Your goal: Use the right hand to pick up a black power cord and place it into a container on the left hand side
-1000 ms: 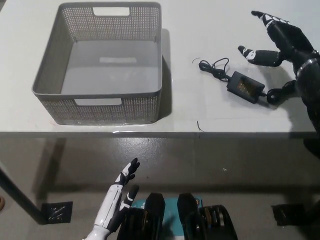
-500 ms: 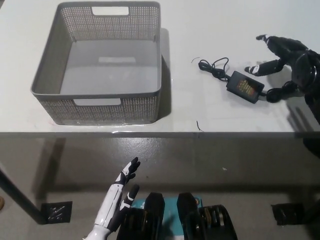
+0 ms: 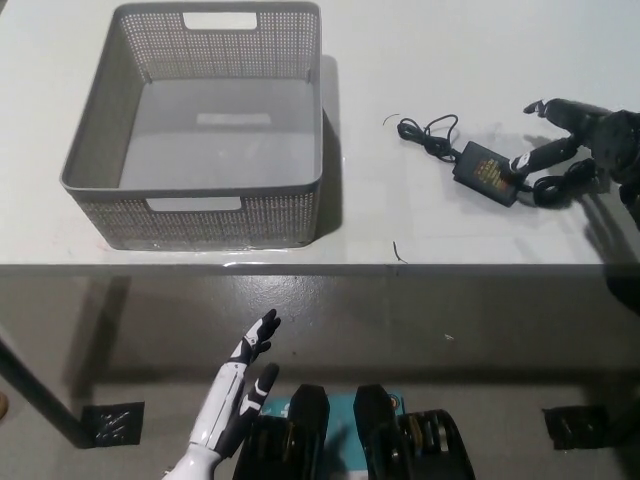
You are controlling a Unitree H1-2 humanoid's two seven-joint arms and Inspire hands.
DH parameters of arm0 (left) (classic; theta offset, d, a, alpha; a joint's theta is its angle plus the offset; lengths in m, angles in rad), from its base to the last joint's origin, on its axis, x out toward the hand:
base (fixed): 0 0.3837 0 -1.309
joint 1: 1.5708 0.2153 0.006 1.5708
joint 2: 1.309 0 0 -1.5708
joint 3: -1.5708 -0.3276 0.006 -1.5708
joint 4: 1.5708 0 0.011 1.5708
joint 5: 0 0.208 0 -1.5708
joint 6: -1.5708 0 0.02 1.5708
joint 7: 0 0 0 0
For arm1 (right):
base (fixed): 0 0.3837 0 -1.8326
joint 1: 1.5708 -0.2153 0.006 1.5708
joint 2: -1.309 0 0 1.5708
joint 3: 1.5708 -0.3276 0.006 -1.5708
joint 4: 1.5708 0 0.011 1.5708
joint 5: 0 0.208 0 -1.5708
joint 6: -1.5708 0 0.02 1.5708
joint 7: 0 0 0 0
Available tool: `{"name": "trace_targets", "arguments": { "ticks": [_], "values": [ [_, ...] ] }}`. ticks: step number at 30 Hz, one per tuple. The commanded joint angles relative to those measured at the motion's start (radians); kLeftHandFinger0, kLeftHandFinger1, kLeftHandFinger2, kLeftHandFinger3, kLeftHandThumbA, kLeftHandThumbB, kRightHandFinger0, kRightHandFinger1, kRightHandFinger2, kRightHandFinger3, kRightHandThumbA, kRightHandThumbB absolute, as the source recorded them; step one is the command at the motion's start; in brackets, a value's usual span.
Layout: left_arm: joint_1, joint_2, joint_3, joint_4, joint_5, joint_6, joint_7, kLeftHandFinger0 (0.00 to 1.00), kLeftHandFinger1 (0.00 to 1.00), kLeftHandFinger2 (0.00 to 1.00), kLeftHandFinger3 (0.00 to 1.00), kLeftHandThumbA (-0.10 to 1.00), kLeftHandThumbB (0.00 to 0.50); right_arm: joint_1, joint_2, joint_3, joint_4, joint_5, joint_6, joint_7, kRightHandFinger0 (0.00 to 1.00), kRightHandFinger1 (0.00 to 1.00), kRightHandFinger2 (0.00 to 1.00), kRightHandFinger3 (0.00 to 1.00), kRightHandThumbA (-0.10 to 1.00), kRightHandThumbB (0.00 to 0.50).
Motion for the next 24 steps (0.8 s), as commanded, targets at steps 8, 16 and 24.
{"name": "trace_targets", "arguments": {
  "ticks": [8,16,24],
  "values": [
    [-0.019,-0.002,-0.001,-0.028,-0.006,-0.014,-0.008,1.00,1.00,1.00,1.00,1.00,0.276,-0.087,0.026,-0.005,0.073,0.027,-0.078,-0.001,1.00,1.00,1.00,1.00,0.85,0.500],
    [-0.029,-0.002,0.000,-0.039,-0.002,0.013,-0.014,1.00,1.00,1.00,1.00,1.00,0.301,-0.124,0.062,-0.008,0.132,0.032,-0.105,-0.010,1.00,1.00,1.00,1.00,0.84,0.500],
    [-0.032,-0.005,0.003,-0.025,0.006,-0.007,0.000,1.00,1.00,1.00,1.00,1.00,0.290,-0.148,0.099,-0.013,0.179,0.045,-0.112,-0.003,1.00,1.00,1.00,1.00,0.82,0.500]
  ]
}}
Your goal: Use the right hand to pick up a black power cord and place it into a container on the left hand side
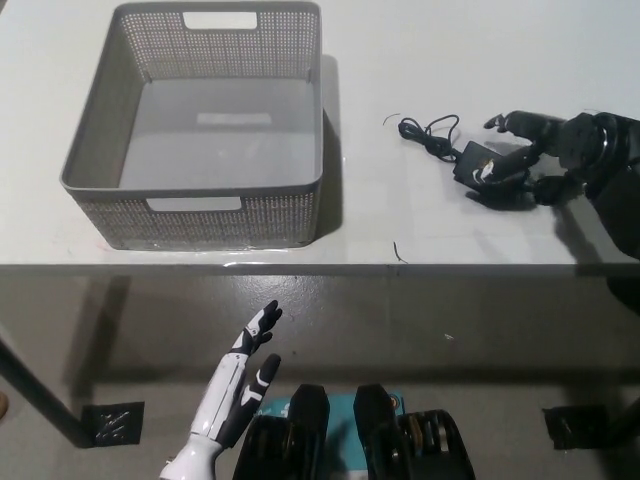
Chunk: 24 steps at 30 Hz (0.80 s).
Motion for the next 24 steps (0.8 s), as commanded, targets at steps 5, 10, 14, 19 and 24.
{"name": "trace_targets", "arguments": {
  "ticks": [5,10,14,19,24],
  "values": [
    [-0.017,-0.005,0.000,-0.023,-0.005,-0.017,-0.004,1.00,1.00,1.00,1.00,1.00,0.292,-0.105,0.029,-0.003,0.066,0.020,-0.046,-0.010,1.00,1.00,1.00,1.00,0.83,0.500],
    [-0.029,-0.004,0.004,-0.029,-0.002,-0.011,-0.003,1.00,1.00,1.00,1.00,1.00,0.306,-0.121,0.053,0.004,0.127,0.011,-0.053,-0.046,1.00,1.00,1.00,1.00,0.78,0.500],
    [-0.032,-0.004,0.006,-0.029,-0.001,-0.018,0.000,1.00,1.00,1.00,1.00,1.00,0.296,-0.122,0.061,0.007,0.162,0.011,-0.055,-0.056,1.00,1.00,1.00,1.00,0.76,0.500],
    [-0.051,-0.003,0.011,-0.024,-0.008,-0.018,-0.003,1.00,1.00,1.00,1.00,1.00,0.298,-0.119,0.055,0.013,0.195,0.008,-0.070,-0.072,1.00,1.00,1.00,1.00,0.74,0.500],
    [-0.050,-0.002,0.012,-0.024,-0.007,-0.027,-0.001,1.00,1.00,1.00,1.00,1.00,0.270,-0.098,0.053,0.030,0.210,-0.002,-0.068,-0.068,1.00,1.00,1.00,1.00,0.75,0.500]
  ]
}}
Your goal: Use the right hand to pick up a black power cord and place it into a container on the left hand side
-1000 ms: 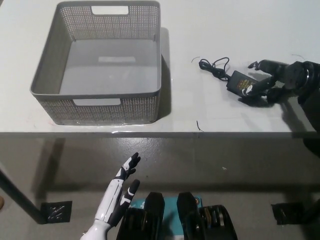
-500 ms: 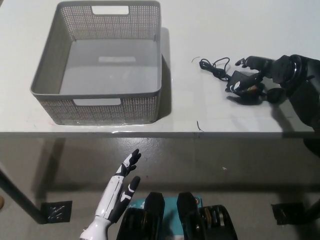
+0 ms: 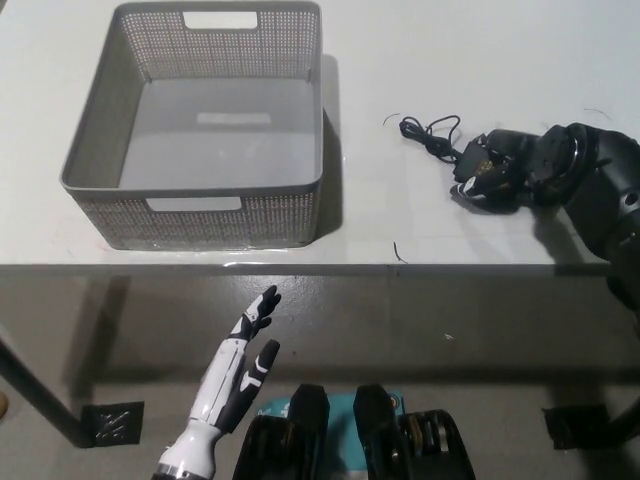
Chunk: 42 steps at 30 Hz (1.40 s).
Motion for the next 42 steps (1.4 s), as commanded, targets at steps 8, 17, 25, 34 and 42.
{"name": "trace_targets", "arguments": {
  "ticks": [8,17,25,34,42],
  "values": [
    [-0.029,-0.001,0.010,-0.024,-0.001,-0.027,0.006,1.00,1.00,1.00,1.00,1.00,0.284,-0.016,-0.035,0.048,0.037,-0.022,-0.048,-0.045,1.00,1.00,1.00,1.00,0.76,0.500],
    [-0.035,-0.001,0.016,-0.015,-0.001,-0.035,0.011,1.00,1.00,1.00,1.00,1.00,0.292,0.008,-0.029,0.084,0.057,-0.052,-0.013,-0.221,1.00,1.00,1.00,1.00,0.20,0.284],
    [-0.050,0.002,0.023,-0.001,-0.015,-0.053,0.013,1.00,1.00,1.00,1.00,1.00,0.272,0.053,-0.040,-0.017,0.056,0.023,-0.113,-0.599,0.04,0.44,0.77,0.56,-0.10,0.182],
    [-0.055,0.004,0.027,-0.006,-0.027,-0.036,0.005,1.00,1.00,1.00,1.00,1.00,0.299,0.044,-0.038,-0.058,0.065,0.035,-0.191,-0.691,0.00,0.41,0.82,0.83,-0.10,0.174],
    [-0.058,0.005,0.027,-0.019,-0.018,-0.024,0.004,1.00,1.00,1.00,1.00,1.00,0.277,-0.005,-0.029,-0.089,0.035,0.041,-0.199,-0.727,0.00,0.34,0.72,0.70,-0.10,0.207]
  ]
}}
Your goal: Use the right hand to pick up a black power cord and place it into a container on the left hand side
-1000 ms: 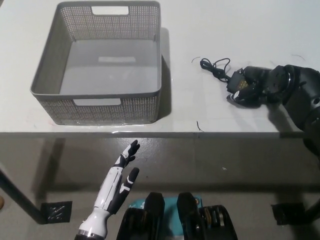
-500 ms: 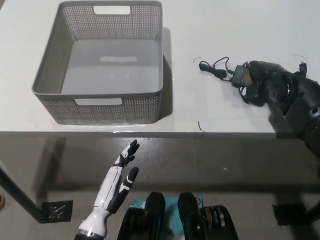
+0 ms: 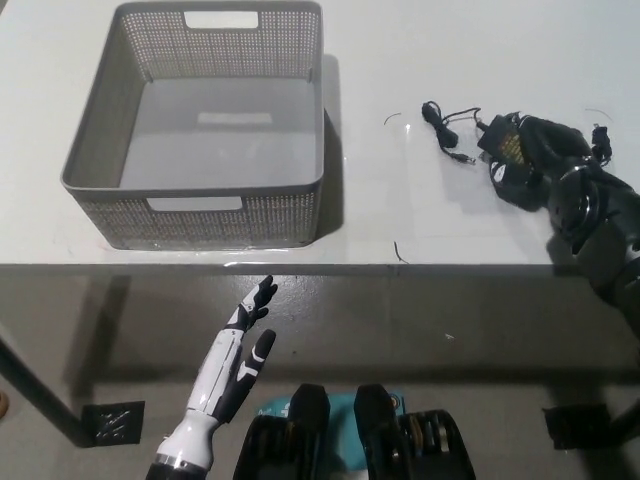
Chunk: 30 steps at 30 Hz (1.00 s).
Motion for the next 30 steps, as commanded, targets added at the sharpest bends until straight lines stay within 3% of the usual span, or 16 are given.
{"name": "trace_targets", "arguments": {
  "ticks": [1,2,3,6,9,10,11,12,13,16,17,21,22,24,27,30],
  "values": [
    [-0.036,0.004,0.014,-0.037,-0.014,-0.015,0.000,1.00,1.00,1.00,1.00,1.00,0.281,-0.115,-0.026,-0.058,-0.045,0.037,-0.073,-0.195,0.00,0.31,0.75,0.76,-0.10,0.166],
    [-0.036,0.004,0.014,-0.037,-0.014,-0.015,0.000,1.00,1.00,1.00,1.00,1.00,0.281,-0.115,-0.026,-0.058,-0.045,0.037,-0.073,-0.195,0.00,0.31,0.75,0.76,-0.10,0.166],
    [-0.036,0.005,0.013,-0.036,-0.013,-0.016,-0.001,1.00,1.00,1.00,1.00,1.00,0.273,-0.131,-0.026,-0.066,-0.064,0.034,-0.075,-0.206,0.00,0.33,0.83,0.82,-0.10,0.141],
    [-0.034,0.005,0.012,-0.033,-0.015,-0.030,0.001,1.00,1.00,1.00,1.00,1.00,0.253,-0.163,-0.032,-0.084,-0.154,0.020,-0.091,-0.246,0.00,0.33,0.80,0.85,-0.10,0.151],
    [-0.031,0.006,0.012,-0.035,-0.015,-0.028,0.001,1.00,1.00,1.00,1.00,1.00,0.255,-0.183,-0.036,-0.106,-0.218,0.026,-0.094,-0.237,0.04,0.41,0.83,1.00,-0.10,0.133],
    [-0.029,0.005,0.012,-0.038,-0.019,-0.021,-0.002,1.00,1.00,1.00,1.00,1.00,0.261,-0.193,-0.039,-0.105,-0.245,0.013,-0.080,-0.234,0.01,0.35,0.76,0.97,-0.10,0.143],
    [-0.028,0.004,0.012,-0.038,-0.018,-0.019,-0.001,1.00,1.00,1.00,1.00,1.00,0.267,-0.209,-0.042,-0.109,-0.285,0.004,-0.060,-0.230,0.00,0.27,0.69,0.71,-0.10,0.148],
    [-0.027,0.004,0.011,-0.041,-0.019,-0.012,-0.003,1.00,1.00,1.00,1.00,1.00,0.277,-0.224,-0.044,-0.120,-0.322,0.006,-0.052,-0.223,0.00,0.23,0.65,0.57,-0.10,0.182],
    [-0.025,0.004,0.011,-0.044,-0.018,-0.008,-0.004,1.00,1.00,1.00,1.00,1.00,0.280,-0.233,-0.044,-0.128,-0.350,0.012,-0.047,-0.214,0.00,0.23,0.66,0.54,-0.10,0.187],
    [-0.016,0.006,0.008,-0.055,-0.013,0.008,-0.009,1.00,1.00,1.00,1.00,1.00,0.295,-0.257,-0.040,-0.135,-0.436,0.001,-0.008,-0.174,0.00,0.31,0.79,0.72,-0.10,0.193],
    [-0.016,0.008,0.007,-0.056,-0.010,0.009,-0.010,1.00,1.00,1.00,1.00,1.00,0.286,-0.267,-0.034,-0.134,-0.454,-0.004,-0.001,-0.169,0.00,0.33,0.79,0.77,-0.10,0.173],
    [-0.013,0.012,0.004,-0.066,-0.012,0.017,-0.019,1.00,1.00,1.00,1.00,1.00,0.268,-0.309,0.005,-0.126,-0.488,-0.010,-0.006,-0.171,0.00,0.32,0.77,0.78,-0.10,0.127],
    [-0.009,0.014,0.002,-0.069,-0.014,0.015,-0.022,1.00,1.00,1.00,1.00,1.00,0.258,-0.310,0.013,-0.126,-0.497,-0.009,0.006,-0.163,0.00,0.32,0.75,0.74,-0.10,0.124],
    [-0.005,0.016,-0.002,-0.067,-0.024,0.010,-0.030,1.00,1.00,1.00,1.00,1.00,0.251,-0.318,0.036,-0.122,-0.516,-0.011,-0.005,-0.164,0.00,0.30,0.71,0.72,-0.10,0.206],
    [-0.008,0.014,0.000,-0.060,-0.049,0.010,-0.041,1.00,1.00,1.00,1.00,1.00,0.279,-0.339,0.092,-0.117,-0.533,-0.012,0.000,-0.158,0.00,0.28,0.69,0.77,-0.10,0.200],
    [0.006,0.008,-0.002,-0.060,-0.023,0.014,-0.027,1.00,1.00,1.00,1.00,1.00,0.296,-0.344,0.157,-0.108,-0.546,-0.021,0.027,-0.154,0.00,0.25,0.70,0.72,-0.10,0.179]
  ]
}}
